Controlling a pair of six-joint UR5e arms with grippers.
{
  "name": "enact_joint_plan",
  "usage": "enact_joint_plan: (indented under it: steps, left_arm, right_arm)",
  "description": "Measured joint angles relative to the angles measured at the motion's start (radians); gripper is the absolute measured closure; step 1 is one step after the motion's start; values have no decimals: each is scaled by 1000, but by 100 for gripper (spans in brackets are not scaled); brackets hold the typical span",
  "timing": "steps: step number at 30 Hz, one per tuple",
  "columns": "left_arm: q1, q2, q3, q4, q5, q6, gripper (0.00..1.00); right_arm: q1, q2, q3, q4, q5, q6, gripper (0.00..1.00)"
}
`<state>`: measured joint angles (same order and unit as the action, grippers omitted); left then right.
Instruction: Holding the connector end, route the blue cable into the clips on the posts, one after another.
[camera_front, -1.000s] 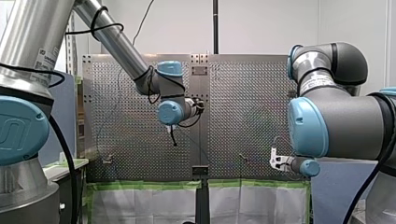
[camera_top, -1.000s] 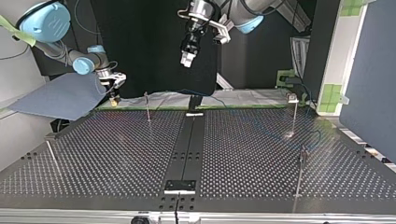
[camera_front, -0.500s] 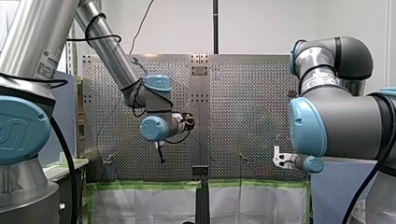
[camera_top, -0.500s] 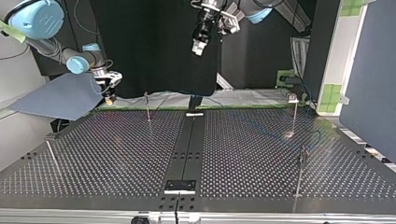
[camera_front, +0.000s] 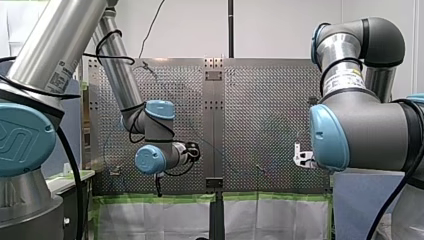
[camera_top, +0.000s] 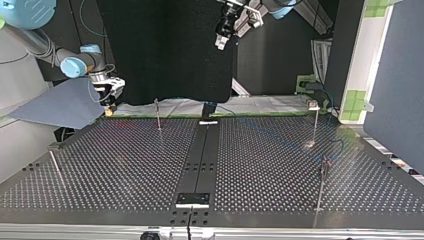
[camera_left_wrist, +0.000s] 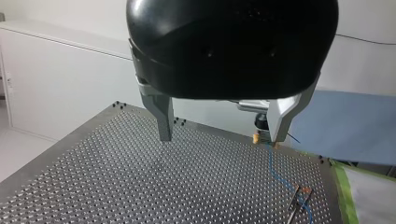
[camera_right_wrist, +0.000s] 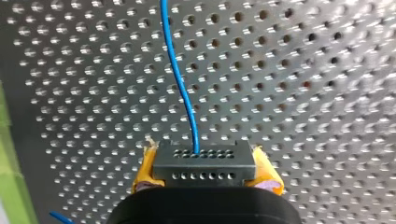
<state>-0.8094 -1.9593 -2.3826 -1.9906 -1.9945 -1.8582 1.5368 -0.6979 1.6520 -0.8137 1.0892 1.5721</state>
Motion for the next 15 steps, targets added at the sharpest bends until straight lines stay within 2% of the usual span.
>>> enact_joint_plan:
  steps: [4, 9, 15]
  left_arm:
    - [6, -1, -1, 24, -1, 29, 0]
    - [14, -1, -1, 62, 1, 43, 0]
    - [29, -2, -1, 79, 2, 52, 0]
  right_arm:
    - [5, -40, 12, 8, 6, -3, 100]
    - [17, -85, 16, 15, 16, -8, 100]
    - [35, -149, 16, 3, 3, -8, 100]
